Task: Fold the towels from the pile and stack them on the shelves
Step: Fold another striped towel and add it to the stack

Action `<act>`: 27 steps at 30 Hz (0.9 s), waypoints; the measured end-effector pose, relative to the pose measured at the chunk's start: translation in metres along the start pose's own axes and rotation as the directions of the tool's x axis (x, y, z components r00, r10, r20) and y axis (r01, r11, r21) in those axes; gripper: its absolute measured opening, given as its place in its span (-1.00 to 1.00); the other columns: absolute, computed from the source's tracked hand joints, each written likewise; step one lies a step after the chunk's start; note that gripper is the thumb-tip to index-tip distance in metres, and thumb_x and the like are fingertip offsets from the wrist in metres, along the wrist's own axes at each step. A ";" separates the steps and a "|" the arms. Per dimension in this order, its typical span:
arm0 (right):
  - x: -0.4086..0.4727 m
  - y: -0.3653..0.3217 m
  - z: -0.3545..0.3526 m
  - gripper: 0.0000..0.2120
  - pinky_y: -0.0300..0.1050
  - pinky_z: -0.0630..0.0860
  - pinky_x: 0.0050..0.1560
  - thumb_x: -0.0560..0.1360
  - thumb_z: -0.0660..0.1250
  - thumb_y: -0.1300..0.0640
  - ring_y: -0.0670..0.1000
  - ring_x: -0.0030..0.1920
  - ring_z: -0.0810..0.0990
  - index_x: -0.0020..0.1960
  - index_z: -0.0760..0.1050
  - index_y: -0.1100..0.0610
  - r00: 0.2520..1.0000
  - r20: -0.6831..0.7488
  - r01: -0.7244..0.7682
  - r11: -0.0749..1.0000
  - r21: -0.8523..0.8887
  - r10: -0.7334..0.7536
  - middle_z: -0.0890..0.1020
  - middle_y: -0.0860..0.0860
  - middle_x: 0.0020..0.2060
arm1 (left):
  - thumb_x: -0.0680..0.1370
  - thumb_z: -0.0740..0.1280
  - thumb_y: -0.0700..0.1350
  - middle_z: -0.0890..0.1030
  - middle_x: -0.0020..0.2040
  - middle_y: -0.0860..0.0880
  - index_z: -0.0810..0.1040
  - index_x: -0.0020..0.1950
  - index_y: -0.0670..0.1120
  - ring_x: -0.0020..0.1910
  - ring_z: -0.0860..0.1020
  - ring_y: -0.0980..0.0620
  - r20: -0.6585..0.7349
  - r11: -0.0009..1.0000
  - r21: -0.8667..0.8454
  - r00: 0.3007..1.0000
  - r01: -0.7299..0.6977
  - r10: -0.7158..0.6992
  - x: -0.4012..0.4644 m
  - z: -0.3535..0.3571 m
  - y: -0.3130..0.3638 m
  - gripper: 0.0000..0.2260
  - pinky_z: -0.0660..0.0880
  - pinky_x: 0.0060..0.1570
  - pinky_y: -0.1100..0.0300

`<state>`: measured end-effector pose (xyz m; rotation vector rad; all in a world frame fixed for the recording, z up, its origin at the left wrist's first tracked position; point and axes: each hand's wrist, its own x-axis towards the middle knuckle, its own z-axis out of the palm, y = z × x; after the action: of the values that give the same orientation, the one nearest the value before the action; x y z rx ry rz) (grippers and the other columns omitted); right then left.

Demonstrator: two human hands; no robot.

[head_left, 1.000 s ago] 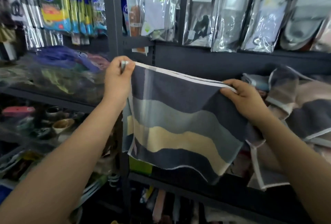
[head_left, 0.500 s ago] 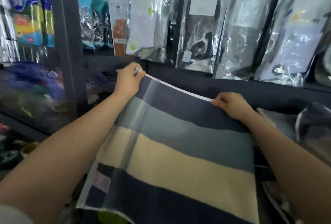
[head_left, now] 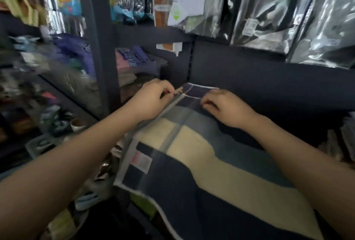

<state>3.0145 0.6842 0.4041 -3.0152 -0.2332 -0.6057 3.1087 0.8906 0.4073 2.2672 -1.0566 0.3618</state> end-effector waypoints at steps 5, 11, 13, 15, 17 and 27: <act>0.035 -0.082 0.012 -0.81 -0.09 0.36 0.03 0.52 0.19 0.23 0.10 0.00 0.53 0.01 0.57 0.21 0.950 0.030 0.304 0.940 0.156 -0.312 0.59 0.14 -0.03 | 0.56 0.24 0.01 0.54 -0.19 0.09 0.53 -0.01 -0.04 -0.24 0.47 0.17 0.141 0.988 -0.003 0.978 0.153 -0.151 -0.078 -0.027 -0.014 -0.84 0.32 -0.35 0.37; 0.051 -0.104 0.032 -0.81 -0.26 0.37 0.00 0.51 0.30 0.22 -0.06 -0.01 0.51 0.11 0.57 0.13 0.896 0.306 0.251 0.936 0.246 -0.321 0.58 -0.01 -0.02 | 0.53 0.24 0.11 0.57 -0.27 0.07 0.55 -0.14 -0.05 -0.25 0.54 0.09 0.287 0.902 -0.191 0.901 0.387 -0.326 -0.128 -0.021 -0.033 -0.74 0.46 -0.22 0.18; 0.052 -0.105 0.032 -0.81 -0.47 0.29 -0.18 0.50 0.32 0.23 -0.27 -0.17 0.46 0.09 0.57 0.13 0.894 0.343 0.203 0.942 0.267 -0.290 0.51 -0.13 -0.16 | 0.50 0.28 0.11 0.49 -0.35 0.07 0.53 -0.18 -0.13 -0.32 0.47 0.10 0.335 0.867 -0.266 0.884 0.421 -0.326 -0.139 -0.015 -0.035 -0.70 0.39 -0.30 0.23; 0.053 -0.105 0.031 -0.83 -0.52 0.29 -0.23 0.49 0.33 0.26 -0.31 -0.26 0.45 0.06 0.57 0.14 0.891 0.369 0.168 0.946 0.277 -0.267 0.44 -0.22 -0.24 | 0.48 0.33 0.08 0.38 -0.40 0.04 0.44 -0.27 -0.15 -0.44 0.37 0.16 0.361 0.797 -0.377 0.868 0.471 -0.342 -0.146 -0.011 -0.033 -0.68 0.28 -0.42 0.31; 0.055 -0.106 0.030 -0.87 -0.45 0.36 -0.15 0.48 0.34 0.27 -0.22 -0.22 0.44 0.01 0.59 0.17 0.899 0.353 0.172 0.950 0.259 -0.260 0.46 -0.16 -0.24 | 0.51 0.33 -0.01 0.41 -0.39 0.02 0.44 -0.26 -0.18 -0.50 0.38 0.23 0.334 0.685 -0.515 0.857 0.515 -0.393 -0.149 -0.011 -0.029 -0.73 0.29 -0.48 0.40; 0.057 -0.112 0.055 -0.90 0.00 0.39 0.13 0.52 0.26 0.21 0.00 -0.01 0.48 -0.06 0.56 0.13 0.948 0.221 0.187 0.963 0.193 -0.229 0.52 0.01 -0.02 | 0.52 0.34 -0.14 0.59 -0.27 -0.06 0.53 -0.15 -0.21 -0.46 0.55 0.21 0.401 0.387 -0.662 0.739 0.642 -0.541 -0.154 -0.017 -0.035 -0.85 0.44 -0.47 0.40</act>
<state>3.0695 0.8075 0.3786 -2.9116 -0.5910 -0.2115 3.0359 1.0110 0.3336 1.6708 -0.2332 -0.4888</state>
